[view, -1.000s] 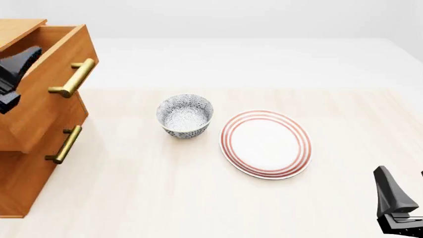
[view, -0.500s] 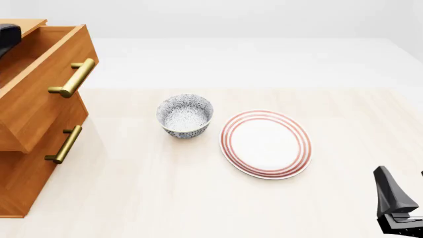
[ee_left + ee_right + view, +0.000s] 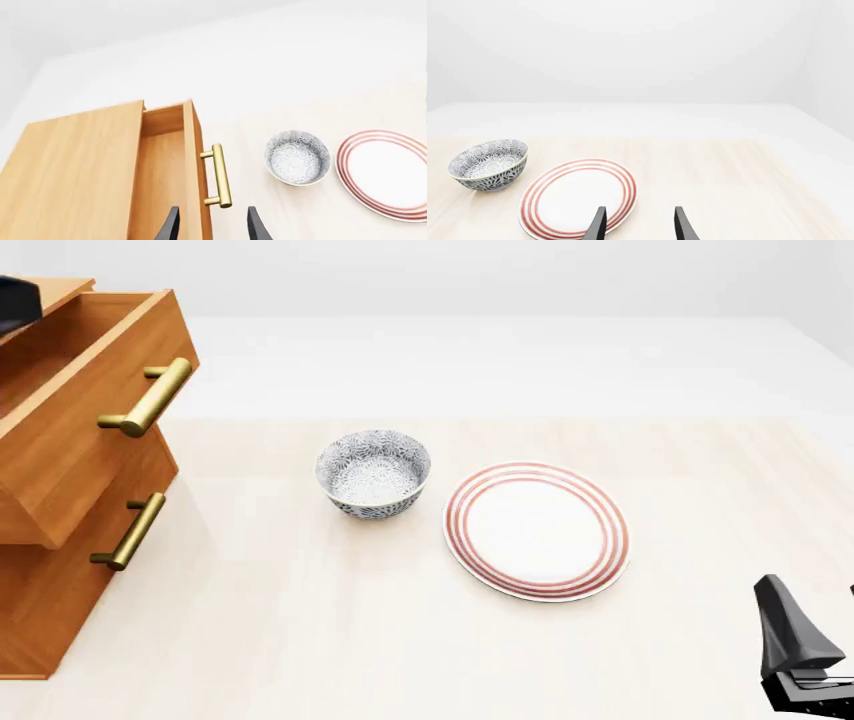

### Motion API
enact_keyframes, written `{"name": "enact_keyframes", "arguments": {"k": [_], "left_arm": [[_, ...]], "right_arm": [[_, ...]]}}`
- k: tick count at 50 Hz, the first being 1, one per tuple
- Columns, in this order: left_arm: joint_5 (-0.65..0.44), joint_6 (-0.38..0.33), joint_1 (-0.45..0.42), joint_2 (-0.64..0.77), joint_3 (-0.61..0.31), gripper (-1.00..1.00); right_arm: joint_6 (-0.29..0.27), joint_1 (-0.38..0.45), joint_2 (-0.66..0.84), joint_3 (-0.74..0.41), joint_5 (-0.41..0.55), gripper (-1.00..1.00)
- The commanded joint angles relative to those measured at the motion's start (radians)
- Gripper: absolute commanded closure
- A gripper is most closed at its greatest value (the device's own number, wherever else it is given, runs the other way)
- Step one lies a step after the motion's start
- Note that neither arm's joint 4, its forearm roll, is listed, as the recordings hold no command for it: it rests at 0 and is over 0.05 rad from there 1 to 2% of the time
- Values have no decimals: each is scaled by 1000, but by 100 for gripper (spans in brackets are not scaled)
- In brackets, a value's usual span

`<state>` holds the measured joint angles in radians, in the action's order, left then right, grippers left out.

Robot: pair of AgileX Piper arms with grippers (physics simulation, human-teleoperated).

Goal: Open the top drawer of the cabinet.

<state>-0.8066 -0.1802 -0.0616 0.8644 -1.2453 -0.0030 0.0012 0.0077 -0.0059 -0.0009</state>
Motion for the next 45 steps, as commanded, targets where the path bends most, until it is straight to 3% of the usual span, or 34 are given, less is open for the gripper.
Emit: {"name": "enact_keyframes", "arguments": {"k": [1, 16, 25, 45], "left_arm": [[-94, 36, 21, 24, -66, -100], [-191, 133, -42, 124, -107, -100], [-223, 129, 4, 134, -124, -100], [-247, 172, 16, 157, -183, -100]], "right_arm": [[0, 0, 0, 0, 0, -100], [0, 0, 0, 0, 0, -100], [0, 0, 0, 0, 0, -100], [0, 0, 0, 0, 0, -100]]}}
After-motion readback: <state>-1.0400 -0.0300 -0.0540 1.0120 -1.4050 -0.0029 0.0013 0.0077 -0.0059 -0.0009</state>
